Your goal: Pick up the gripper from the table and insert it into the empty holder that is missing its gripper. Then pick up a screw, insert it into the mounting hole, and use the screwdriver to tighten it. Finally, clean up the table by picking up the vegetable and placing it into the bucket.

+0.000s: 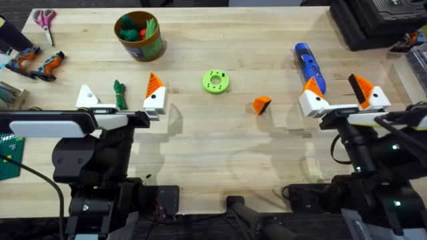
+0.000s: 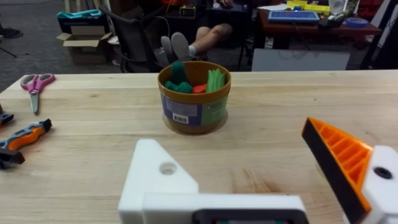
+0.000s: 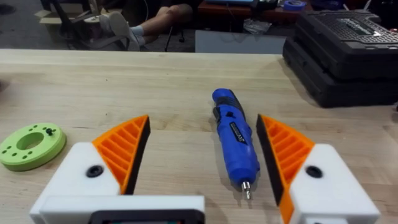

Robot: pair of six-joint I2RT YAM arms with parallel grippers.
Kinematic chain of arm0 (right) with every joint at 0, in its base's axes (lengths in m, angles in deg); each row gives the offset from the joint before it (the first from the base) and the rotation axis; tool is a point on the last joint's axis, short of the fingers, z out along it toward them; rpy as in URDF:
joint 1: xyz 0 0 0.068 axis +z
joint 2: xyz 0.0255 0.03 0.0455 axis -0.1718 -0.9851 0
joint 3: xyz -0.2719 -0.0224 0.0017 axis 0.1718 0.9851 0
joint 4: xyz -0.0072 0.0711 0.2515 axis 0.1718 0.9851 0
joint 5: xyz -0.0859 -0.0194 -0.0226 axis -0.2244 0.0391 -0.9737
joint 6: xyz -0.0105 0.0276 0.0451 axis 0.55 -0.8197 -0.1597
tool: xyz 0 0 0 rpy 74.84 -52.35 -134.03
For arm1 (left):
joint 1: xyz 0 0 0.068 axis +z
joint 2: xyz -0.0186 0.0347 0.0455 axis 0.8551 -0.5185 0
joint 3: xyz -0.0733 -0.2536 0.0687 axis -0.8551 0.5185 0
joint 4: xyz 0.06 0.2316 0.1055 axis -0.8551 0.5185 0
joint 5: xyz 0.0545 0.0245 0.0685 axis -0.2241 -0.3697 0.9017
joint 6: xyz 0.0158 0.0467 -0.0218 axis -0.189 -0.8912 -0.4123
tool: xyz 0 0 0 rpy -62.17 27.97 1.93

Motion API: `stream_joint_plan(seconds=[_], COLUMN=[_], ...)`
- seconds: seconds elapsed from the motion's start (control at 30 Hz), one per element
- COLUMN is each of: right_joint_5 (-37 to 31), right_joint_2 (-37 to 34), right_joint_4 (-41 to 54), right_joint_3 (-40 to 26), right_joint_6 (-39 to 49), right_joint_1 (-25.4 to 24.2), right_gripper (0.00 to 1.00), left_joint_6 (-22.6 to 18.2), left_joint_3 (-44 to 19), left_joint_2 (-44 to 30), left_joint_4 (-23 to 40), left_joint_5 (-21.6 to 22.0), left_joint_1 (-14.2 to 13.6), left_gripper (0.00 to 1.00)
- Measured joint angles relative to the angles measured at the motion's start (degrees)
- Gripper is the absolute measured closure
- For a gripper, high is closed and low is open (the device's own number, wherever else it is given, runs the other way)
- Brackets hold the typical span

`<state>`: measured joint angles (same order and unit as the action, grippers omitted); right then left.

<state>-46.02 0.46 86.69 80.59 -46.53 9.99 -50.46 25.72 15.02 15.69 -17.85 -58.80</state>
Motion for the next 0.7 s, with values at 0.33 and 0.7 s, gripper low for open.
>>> stream_joint_plan(seconds=[0.33, 0.7], right_joint_5=[0.0, 1.6], right_joint_2=[0.0, -0.1], right_joint_4=[0.0, 6.3], right_joint_3=[0.0, -3.1], right_joint_6=[0.0, 0.0], right_joint_1=[0.0, 0.0], right_gripper=[0.008, 0.008], left_joint_6=[-0.2, -0.3], left_joint_3=[0.0, -4.7], left_joint_2=[0.0, -0.3], left_joint_4=[0.0, 10.0], left_joint_5=[0.0, 3.9], left_joint_1=[0.0, 0.0], left_gripper=[0.015, 0.015])
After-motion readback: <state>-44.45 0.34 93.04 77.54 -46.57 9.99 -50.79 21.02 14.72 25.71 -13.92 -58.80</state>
